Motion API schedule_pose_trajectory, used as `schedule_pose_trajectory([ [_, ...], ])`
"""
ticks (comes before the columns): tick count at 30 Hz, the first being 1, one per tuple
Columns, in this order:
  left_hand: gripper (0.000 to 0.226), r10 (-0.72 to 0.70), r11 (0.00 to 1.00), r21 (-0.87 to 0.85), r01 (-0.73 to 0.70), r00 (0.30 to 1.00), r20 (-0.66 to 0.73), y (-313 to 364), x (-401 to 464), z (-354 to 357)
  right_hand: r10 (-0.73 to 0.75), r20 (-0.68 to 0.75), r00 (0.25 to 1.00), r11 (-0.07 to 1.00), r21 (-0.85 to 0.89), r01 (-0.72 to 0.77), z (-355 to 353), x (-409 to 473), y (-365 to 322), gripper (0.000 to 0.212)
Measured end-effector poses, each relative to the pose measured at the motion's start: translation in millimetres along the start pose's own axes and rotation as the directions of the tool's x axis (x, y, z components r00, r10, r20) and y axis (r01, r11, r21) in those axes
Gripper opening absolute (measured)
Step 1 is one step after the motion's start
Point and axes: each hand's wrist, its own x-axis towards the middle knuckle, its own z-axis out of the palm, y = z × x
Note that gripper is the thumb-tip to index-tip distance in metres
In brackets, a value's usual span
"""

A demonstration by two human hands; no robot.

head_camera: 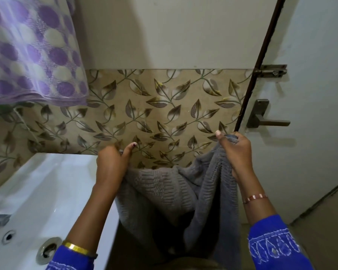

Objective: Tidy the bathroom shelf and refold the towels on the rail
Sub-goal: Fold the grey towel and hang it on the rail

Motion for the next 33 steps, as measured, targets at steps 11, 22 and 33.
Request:
schedule_pose_trajectory([
  [11,0.021,-0.121,0.301,-0.615,0.729,0.669,0.734,-5.5,-21.5,23.7,0.222,0.160,0.962,0.967,0.094,-0.238,0.1,-12.0,13.8,0.008],
  [22,0.011,-0.008,0.605,-0.621,0.498,0.784,0.620,28.0,-53.7,36.9,0.202,0.301,0.932,0.977,-0.123,-0.172,9.1,-37.5,-1.9,0.014],
  [33,0.027,0.216,0.636,-0.716,0.287,0.825,0.523,40.3,-63.5,34.7,0.138,0.420,0.897,0.981,0.066,-0.181,34.1,-59.0,-10.5,0.015],
])
